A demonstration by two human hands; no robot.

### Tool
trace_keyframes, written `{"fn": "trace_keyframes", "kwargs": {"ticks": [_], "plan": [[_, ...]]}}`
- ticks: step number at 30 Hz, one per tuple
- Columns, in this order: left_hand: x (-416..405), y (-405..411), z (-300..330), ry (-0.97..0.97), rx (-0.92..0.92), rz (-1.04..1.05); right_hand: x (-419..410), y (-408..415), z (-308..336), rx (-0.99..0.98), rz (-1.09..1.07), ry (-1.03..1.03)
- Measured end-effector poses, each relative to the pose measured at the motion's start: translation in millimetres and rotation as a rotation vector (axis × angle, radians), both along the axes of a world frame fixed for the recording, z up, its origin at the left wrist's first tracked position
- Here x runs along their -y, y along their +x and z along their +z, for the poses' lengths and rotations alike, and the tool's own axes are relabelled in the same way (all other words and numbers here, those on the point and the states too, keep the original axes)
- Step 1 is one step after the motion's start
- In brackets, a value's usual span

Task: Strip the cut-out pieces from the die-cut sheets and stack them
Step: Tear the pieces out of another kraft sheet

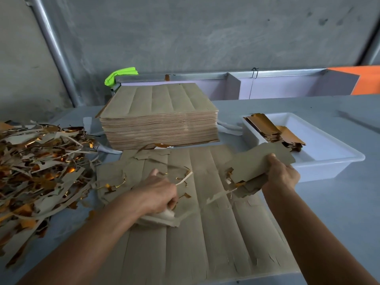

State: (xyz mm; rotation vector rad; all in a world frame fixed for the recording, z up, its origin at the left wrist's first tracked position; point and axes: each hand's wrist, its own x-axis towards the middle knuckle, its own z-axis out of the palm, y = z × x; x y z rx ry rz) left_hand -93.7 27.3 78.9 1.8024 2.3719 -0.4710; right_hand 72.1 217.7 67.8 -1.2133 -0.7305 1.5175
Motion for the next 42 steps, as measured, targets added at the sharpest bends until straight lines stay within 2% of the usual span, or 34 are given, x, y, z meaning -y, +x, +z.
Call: {"fn": "trace_keyframes", "kwargs": {"ticks": [3,4,7,12,15,18,21,23,29,31,36,40,42], "plan": [[-8,8,-5,0.134,-0.048,-0.058,6,-5,-2,0.013,0.004,0.045],[-11,18,-7,0.227,-0.007,-0.059,10,-9,-3,0.011,0.010,0.056],[-24,64,-16,0.461,0.267,0.072,21,-20,-6,-0.006,0.011,0.060],[-33,96,-44,0.733,0.386,0.256,28,-26,-8,-0.021,0.016,0.035],[-23,83,-47,0.764,0.460,0.117,21,-16,-9,-0.003,-0.007,0.019],[-3,73,-43,0.704,0.546,-0.093,13,-6,-7,0.028,-0.033,0.001],[13,61,-47,0.637,0.457,-0.238,6,2,-8,0.065,-0.019,0.038],[23,54,-52,0.634,0.405,-0.236,5,5,-7,0.069,0.018,0.060],[25,42,-61,0.909,0.461,0.272,12,1,-10,0.090,0.235,0.087],[19,39,-60,0.959,0.546,0.355,14,-1,-11,0.092,0.269,0.108],[17,36,-63,1.049,0.929,0.540,14,0,-12,0.093,0.338,0.168],[21,36,-64,1.131,0.949,0.577,15,1,-17,0.082,0.380,0.215],[18,33,-67,1.228,0.949,0.757,17,3,-17,0.088,0.408,0.242]]}}
